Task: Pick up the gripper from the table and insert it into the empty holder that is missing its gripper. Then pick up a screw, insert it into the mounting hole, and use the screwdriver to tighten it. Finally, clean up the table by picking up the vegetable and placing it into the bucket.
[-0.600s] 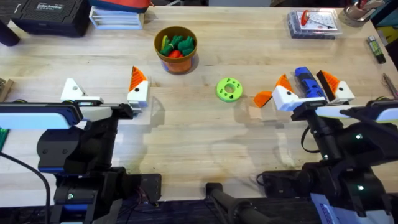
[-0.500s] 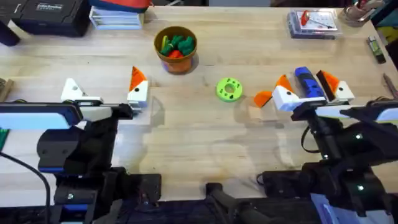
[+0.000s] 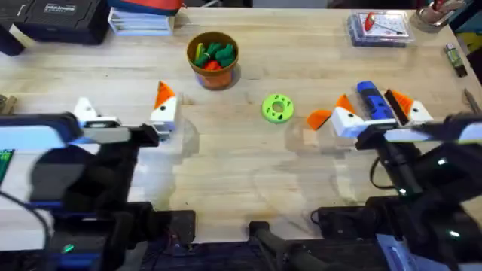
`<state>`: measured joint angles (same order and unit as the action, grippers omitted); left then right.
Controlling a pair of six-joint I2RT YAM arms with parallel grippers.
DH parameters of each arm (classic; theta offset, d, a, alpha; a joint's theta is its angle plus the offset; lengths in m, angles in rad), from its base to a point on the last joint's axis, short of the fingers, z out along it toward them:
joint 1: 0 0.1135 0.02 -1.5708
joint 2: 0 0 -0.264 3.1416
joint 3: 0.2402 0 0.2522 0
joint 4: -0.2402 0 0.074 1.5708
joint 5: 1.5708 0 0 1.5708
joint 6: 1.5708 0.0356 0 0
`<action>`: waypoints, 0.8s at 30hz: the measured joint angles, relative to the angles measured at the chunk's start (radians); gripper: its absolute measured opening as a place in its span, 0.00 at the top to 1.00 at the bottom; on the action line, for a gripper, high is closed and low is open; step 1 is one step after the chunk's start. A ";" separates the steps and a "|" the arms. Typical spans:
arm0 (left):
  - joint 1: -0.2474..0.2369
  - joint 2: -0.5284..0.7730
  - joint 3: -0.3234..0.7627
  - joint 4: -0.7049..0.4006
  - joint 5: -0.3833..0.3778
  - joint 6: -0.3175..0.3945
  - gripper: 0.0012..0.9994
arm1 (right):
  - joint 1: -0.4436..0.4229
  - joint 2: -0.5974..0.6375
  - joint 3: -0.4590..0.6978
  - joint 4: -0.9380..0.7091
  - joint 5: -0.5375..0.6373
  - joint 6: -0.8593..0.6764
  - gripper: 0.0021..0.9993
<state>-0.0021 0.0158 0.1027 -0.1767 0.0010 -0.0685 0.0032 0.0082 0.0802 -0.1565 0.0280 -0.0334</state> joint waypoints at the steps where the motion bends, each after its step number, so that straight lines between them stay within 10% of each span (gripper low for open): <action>1: 0.000 0.016 0.045 -0.046 -0.005 -0.004 0.01 | 0.000 0.015 0.039 -0.064 0.000 0.002 0.01; 12: 0.000 0.549 0.653 -0.619 -0.030 0.062 0.01 | 0.000 0.409 0.646 -0.582 -0.017 0.003 0.01; 24: 0.000 0.906 0.704 -0.674 -0.024 0.115 0.01 | 0.000 0.576 0.829 -0.780 -0.015 0.003 0.01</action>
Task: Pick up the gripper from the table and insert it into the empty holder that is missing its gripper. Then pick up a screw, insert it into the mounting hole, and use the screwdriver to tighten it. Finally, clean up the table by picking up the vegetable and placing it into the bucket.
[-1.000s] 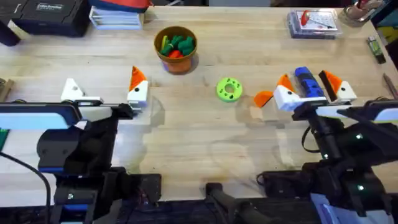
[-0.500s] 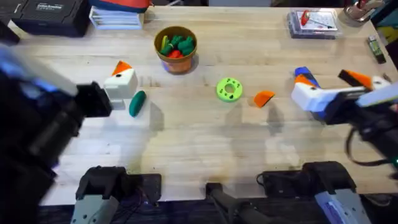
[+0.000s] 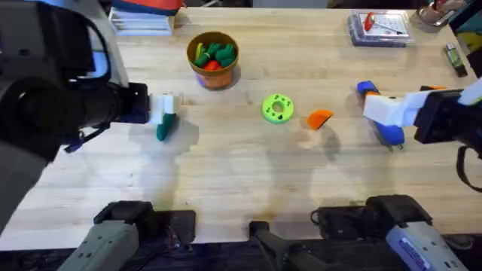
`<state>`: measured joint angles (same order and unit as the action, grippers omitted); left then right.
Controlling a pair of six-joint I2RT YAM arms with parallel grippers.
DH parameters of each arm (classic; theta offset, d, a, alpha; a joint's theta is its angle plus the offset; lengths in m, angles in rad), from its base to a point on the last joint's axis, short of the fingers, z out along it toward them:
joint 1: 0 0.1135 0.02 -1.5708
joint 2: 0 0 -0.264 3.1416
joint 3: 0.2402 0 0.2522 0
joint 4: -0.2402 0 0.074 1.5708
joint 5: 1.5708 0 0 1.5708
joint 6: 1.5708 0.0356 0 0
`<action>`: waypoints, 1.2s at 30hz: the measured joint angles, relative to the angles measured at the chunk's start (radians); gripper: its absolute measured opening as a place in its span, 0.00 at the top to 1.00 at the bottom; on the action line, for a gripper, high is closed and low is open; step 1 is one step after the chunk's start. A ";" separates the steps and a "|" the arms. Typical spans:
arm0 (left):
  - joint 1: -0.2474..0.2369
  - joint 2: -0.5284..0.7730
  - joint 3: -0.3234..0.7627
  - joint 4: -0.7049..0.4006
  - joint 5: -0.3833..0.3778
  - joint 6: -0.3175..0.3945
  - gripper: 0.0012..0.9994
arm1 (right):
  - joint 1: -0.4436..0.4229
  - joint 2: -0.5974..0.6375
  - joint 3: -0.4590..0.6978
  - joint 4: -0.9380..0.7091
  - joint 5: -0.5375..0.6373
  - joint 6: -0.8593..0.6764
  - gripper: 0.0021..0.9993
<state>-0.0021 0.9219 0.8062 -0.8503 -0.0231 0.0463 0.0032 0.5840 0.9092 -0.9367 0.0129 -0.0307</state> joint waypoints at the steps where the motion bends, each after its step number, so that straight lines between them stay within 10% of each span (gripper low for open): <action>1: 0.000 0.020 0.000 0.000 0.000 0.000 0.01 | 0.000 0.000 0.000 -0.002 0.001 0.000 0.01; 4: 0.000 0.092 0.000 0.001 0.001 0.000 0.02 | 0.000 0.000 0.001 -0.004 0.001 0.000 0.01; 10: 0.000 0.176 0.000 0.001 0.003 0.024 0.92 | 0.000 0.000 0.001 -0.002 0.001 0.000 0.01; 12: 0.000 0.167 0.000 0.001 0.016 0.041 0.83 | 0.000 0.000 0.001 -0.003 0.001 0.000 0.01; 18: 0.000 0.055 0.015 0.046 0.129 0.057 0.03 | 0.000 0.000 0.001 -0.005 0.002 0.000 0.01; 27: -0.001 -0.074 0.033 0.070 0.247 0.054 0.01 | 0.000 0.000 0.001 -0.076 0.002 0.000 0.01; 36: -0.001 -0.066 0.033 0.305 0.593 0.020 0.01 | 0.000 0.000 0.001 -0.206 0.008 0.000 0.01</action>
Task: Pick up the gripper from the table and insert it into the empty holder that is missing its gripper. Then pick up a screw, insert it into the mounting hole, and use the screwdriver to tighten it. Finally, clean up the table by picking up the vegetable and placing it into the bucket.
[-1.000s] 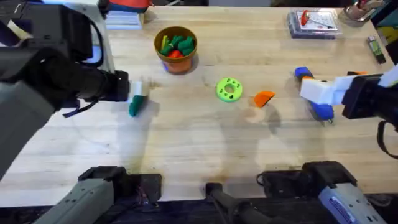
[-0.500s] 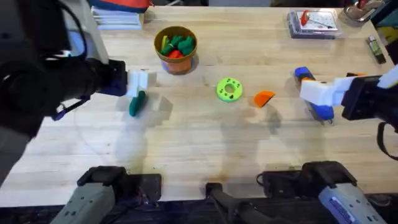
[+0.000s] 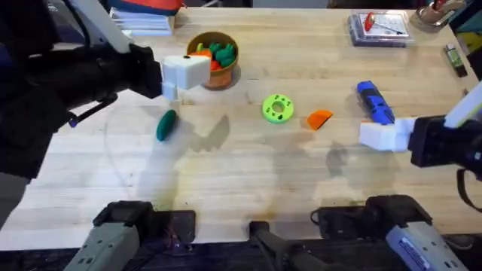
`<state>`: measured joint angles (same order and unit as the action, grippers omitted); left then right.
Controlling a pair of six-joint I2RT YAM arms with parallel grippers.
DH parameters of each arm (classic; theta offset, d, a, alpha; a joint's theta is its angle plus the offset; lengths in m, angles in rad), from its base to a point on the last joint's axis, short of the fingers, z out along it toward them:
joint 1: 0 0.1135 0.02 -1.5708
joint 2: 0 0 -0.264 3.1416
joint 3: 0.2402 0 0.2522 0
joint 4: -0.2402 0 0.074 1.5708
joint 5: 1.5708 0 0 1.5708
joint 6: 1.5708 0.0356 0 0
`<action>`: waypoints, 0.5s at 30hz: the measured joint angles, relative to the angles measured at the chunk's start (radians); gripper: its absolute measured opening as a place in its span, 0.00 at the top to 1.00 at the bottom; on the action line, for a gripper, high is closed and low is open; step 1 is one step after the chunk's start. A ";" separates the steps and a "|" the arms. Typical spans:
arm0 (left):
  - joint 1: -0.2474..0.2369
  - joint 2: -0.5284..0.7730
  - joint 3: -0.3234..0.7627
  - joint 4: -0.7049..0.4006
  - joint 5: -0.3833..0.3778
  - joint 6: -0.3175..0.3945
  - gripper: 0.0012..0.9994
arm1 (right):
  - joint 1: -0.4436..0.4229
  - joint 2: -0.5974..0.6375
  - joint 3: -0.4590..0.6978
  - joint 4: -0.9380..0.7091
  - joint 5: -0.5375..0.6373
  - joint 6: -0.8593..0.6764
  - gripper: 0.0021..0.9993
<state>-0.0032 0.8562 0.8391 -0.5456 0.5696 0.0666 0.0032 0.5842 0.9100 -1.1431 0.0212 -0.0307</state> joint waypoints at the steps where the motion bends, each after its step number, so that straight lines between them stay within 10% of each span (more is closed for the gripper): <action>1: 0.000 0.000 0.000 0.001 0.020 -0.002 0.01 | 0.000 0.000 0.000 -0.017 0.000 0.000 0.01; 15: -0.026 -0.008 -0.039 0.171 0.093 0.035 0.01 | 0.000 0.000 0.000 -0.066 0.000 0.000 0.01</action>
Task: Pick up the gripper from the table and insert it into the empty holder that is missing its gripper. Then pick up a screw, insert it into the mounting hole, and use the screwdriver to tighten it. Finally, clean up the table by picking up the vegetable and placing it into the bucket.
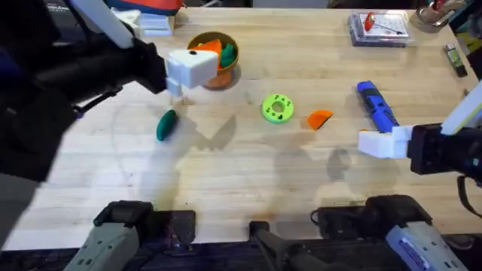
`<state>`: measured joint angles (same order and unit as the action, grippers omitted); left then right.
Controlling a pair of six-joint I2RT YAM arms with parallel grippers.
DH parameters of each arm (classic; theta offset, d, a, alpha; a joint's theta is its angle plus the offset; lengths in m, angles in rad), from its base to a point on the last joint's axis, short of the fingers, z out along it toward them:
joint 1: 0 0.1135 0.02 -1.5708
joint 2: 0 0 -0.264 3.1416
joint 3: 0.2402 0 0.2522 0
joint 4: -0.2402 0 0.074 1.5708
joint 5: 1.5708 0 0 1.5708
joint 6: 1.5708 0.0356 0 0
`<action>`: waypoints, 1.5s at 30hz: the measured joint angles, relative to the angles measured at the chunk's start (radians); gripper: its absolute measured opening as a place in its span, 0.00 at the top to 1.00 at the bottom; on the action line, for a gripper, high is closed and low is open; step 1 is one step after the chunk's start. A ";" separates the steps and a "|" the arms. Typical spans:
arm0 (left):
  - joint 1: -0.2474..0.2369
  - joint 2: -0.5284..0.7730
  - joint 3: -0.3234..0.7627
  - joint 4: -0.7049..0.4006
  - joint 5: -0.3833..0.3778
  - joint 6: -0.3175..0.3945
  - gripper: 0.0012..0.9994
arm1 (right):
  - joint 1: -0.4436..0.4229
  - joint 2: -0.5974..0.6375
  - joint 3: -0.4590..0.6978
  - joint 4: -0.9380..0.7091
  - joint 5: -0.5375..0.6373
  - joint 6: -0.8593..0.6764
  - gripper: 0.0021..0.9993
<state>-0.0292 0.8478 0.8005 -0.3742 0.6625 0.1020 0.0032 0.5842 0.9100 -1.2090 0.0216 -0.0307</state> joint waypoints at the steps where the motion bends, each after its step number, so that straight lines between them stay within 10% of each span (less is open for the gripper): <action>1: -0.011 -0.011 -0.030 0.058 0.000 0.008 0.01 | 0.000 0.000 0.000 0.000 0.000 0.000 0.01; 12: -0.184 -0.273 -0.562 0.648 0.000 0.029 0.01 | 0.000 0.000 0.000 0.000 0.000 0.000 0.01; 21: -0.198 -0.567 -0.766 0.647 -0.001 -0.054 0.01 | 0.000 0.000 0.000 0.000 0.000 0.000 0.01; 31: -0.198 -0.819 -0.791 0.314 0.001 -0.077 0.01 | 0.000 0.000 0.000 0.000 0.000 0.000 0.00; 45: -0.198 -0.839 -0.791 0.310 0.016 -0.077 0.01 | 0.000 0.000 0.000 0.000 0.000 0.000 0.01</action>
<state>-0.2268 0.0091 0.0097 -0.0639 0.6782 0.0254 0.0032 0.5841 0.9100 -1.2087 0.0216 -0.0307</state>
